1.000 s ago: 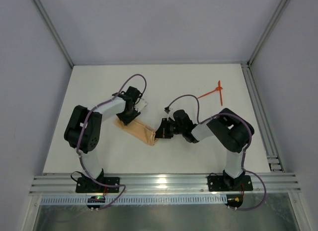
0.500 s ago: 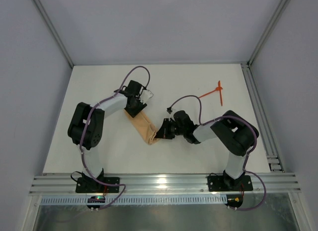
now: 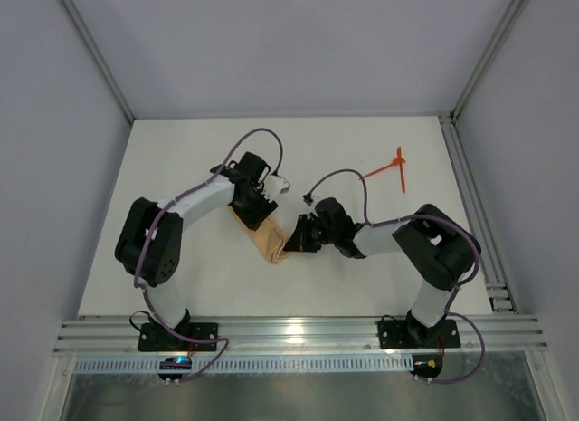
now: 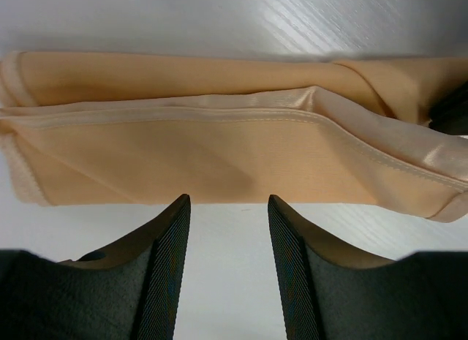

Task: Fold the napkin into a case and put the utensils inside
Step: Move the smaller rectangle-folded napkin to the center of the board, then move the smaller rectangle folded napkin to the center of the board.

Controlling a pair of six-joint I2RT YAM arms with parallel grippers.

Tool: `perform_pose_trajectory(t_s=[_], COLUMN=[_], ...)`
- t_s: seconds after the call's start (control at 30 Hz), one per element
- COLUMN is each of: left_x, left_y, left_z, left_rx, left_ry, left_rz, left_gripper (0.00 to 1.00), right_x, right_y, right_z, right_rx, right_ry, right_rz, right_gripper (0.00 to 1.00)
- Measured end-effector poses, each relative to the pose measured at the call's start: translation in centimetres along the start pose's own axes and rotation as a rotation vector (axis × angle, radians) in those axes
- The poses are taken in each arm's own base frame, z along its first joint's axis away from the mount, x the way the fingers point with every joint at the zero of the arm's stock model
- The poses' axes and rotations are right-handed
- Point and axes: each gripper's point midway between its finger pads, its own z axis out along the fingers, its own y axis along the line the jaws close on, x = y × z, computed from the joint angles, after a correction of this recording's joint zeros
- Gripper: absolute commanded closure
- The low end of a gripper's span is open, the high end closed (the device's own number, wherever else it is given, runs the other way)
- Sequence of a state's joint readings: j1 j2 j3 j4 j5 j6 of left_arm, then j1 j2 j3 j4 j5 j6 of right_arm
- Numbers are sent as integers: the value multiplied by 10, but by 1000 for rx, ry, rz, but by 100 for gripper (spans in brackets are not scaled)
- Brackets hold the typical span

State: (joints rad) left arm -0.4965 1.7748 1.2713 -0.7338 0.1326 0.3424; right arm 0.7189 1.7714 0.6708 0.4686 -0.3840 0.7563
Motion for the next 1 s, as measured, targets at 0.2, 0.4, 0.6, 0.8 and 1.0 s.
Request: perform_pose_trajectory(t_s=[0.2,0.4,0.6,0.8,1.0], left_x=[26,23,18,10,6], left_y=[-13,-11,-5,3,5], left_z=[29,30,32,34,35], left_rx=[42,30,1,-34,-33], left_ry=[102,89,68,40,23], left_rz=[-17,-24,-12,2,21], left_gripper=[51,51,50,50,47], right_x=[-34,-61,-41,-32,-29], right_y=[21,0,-18,-17,-15], right_z=[-21,-34,-15,-2,7], right_rx=[2,55,36,-25,-68], right_ry=[-44,-71,44,92,87], right_rz=[-103,-158,-158,-146,-118], right_gripper=[71,68,67,66,84])
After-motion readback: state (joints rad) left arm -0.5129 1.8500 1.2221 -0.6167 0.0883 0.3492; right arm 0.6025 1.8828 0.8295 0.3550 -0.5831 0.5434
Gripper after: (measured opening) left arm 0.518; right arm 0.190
